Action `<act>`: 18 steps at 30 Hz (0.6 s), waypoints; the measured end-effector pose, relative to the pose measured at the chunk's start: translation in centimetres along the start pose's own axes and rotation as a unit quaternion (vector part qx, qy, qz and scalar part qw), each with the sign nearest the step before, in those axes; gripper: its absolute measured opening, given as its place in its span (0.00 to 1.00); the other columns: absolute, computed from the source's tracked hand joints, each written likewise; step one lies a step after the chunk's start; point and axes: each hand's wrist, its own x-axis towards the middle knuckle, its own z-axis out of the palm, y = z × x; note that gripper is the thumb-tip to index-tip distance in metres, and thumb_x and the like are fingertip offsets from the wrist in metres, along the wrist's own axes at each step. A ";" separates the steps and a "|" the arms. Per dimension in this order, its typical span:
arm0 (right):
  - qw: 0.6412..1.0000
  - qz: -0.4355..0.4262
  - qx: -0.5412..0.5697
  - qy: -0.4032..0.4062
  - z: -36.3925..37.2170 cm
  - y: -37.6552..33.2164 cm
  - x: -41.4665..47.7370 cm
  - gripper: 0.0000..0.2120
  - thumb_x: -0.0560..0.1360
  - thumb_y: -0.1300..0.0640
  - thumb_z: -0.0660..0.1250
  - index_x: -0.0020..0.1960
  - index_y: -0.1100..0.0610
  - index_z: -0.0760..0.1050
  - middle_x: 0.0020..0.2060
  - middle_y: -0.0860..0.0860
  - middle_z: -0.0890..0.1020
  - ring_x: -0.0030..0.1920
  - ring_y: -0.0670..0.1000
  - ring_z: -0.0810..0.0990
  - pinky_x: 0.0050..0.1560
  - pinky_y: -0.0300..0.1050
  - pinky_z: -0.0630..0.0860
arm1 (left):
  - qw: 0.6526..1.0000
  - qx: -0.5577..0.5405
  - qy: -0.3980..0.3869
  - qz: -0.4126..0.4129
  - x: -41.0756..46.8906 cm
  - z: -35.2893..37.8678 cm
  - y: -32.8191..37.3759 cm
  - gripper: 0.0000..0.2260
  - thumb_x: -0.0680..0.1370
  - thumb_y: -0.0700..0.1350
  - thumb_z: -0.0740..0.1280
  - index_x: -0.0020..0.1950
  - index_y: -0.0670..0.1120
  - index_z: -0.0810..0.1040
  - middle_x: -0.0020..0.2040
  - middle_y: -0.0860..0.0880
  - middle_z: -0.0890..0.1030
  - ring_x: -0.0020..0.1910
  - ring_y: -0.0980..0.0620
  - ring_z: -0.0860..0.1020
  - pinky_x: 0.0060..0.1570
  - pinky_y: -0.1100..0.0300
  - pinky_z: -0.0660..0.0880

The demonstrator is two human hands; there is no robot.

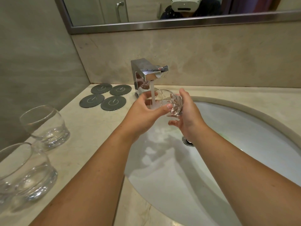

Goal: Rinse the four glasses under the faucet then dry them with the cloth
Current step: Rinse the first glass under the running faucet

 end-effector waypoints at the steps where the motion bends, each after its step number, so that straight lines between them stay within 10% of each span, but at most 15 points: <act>1: 1.000 0.021 -0.006 -0.005 -0.1 0.0 0.0 0.25 0.81 0.32 0.60 0.58 0.52 0.82 0.43 0.51 0.84 0.36 0.51 0.81 0.33 0.44 0.74 | 1.000 0.009 -0.004 0.004 0.0 -0.1 -0.1 0.32 0.69 0.58 0.81 0.71 0.55 0.76 0.61 0.59 0.84 0.63 0.54 0.83 0.70 0.48 0.78; 6: 0.998 0.023 0.047 -0.023 0.0 0.1 -0.3 0.19 0.85 0.41 0.62 0.50 0.56 0.79 0.30 0.51 0.79 0.24 0.49 0.71 0.27 0.41 0.63 | 0.999 0.008 -0.047 0.004 0.0 -0.4 -0.2 0.33 0.71 0.50 0.83 0.73 0.56 0.74 0.67 0.54 0.82 0.62 0.55 0.84 0.71 0.49 0.77; 18: 0.999 -0.043 0.026 -0.019 0.5 0.3 0.1 0.10 0.84 0.49 0.63 0.55 0.54 0.80 0.46 0.57 0.82 0.31 0.53 0.76 0.29 0.44 0.69 | 0.999 0.017 0.016 -0.023 0.1 0.0 -0.1 0.38 0.66 0.70 0.81 0.68 0.52 0.77 0.61 0.54 0.85 0.57 0.56 0.84 0.55 0.55 0.82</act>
